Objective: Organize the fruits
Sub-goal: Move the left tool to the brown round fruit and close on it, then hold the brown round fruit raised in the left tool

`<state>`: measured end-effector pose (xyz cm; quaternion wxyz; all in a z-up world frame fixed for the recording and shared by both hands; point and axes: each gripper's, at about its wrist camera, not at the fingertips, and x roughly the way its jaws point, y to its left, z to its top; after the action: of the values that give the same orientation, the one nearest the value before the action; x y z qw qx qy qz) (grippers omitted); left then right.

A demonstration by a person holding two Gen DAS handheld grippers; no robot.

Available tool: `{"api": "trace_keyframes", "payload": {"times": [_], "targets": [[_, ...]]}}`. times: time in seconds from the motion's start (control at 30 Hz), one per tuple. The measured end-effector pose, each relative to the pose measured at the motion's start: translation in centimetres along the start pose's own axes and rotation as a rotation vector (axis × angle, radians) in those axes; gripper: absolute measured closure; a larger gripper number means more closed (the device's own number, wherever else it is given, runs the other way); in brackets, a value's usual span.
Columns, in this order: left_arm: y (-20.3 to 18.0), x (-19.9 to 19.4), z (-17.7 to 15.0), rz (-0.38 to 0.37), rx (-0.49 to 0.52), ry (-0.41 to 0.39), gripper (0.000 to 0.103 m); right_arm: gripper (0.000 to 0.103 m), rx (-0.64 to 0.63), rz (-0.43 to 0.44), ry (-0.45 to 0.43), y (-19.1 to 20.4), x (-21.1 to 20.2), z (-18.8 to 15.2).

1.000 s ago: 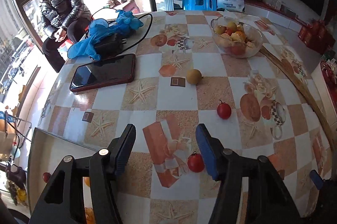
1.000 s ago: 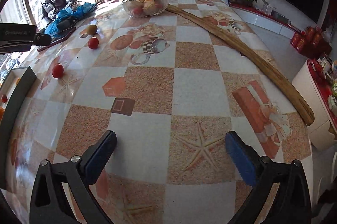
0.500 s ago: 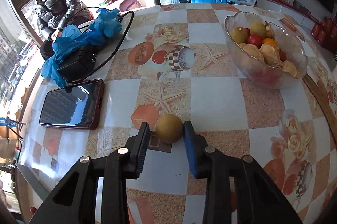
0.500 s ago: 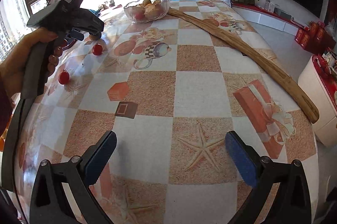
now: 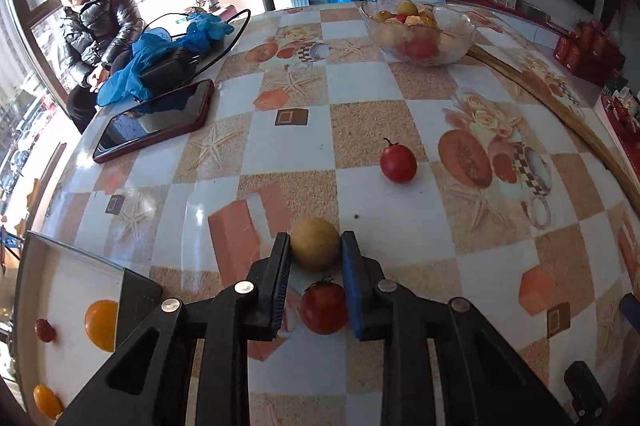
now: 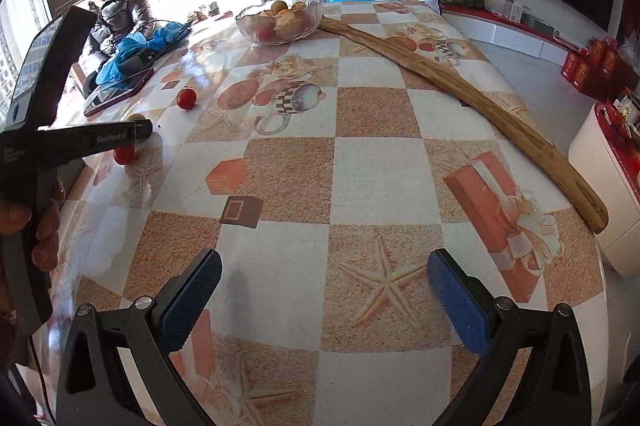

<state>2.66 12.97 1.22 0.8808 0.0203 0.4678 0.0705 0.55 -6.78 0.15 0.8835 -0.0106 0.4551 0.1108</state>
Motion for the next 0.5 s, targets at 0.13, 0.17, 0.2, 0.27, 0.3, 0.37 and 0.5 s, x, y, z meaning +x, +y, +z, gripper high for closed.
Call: {"api": "trace_keyframes", "payload": {"times": [0.13,0.17,0.2,0.27,0.3,0.37,0.5], "targets": [[-0.7,-2.3,-3.4,-0.005,-0.001,-0.027,0.076,0.0,-0.003,-0.004,0.002,0.1,0.0,0.0],[-0.9,-2.9,-4.2,-0.01,-0.002,-0.033,0.076,0.0,-0.003,-0.005,0.002,0.1,0.0,0.0],[-1.0,-3.5,-5.0,-0.025,-0.008,-0.036,0.076,0.0,-0.004,-0.006,0.002,0.1,0.1,0.0],[-1.0,-4.6,-6.7,-0.057,-0.033,-0.044,0.076,0.0,-0.005,-0.008,0.003,0.2,0.1,0.0],[-1.0,-5.1,-7.4,-0.07,-0.042,-0.051,0.076,0.0,-0.006,-0.009,0.004,0.2,0.1,0.0],[-1.3,-6.0,-8.9,-0.078,-0.036,-0.067,0.076,0.0,-0.006,-0.009,0.004,0.3,0.1,0.0],[-0.7,-7.0,-10.3,-0.131,-0.064,-0.076,0.076,0.0,-0.007,-0.011,0.004,0.2,0.1,0.0]]}}
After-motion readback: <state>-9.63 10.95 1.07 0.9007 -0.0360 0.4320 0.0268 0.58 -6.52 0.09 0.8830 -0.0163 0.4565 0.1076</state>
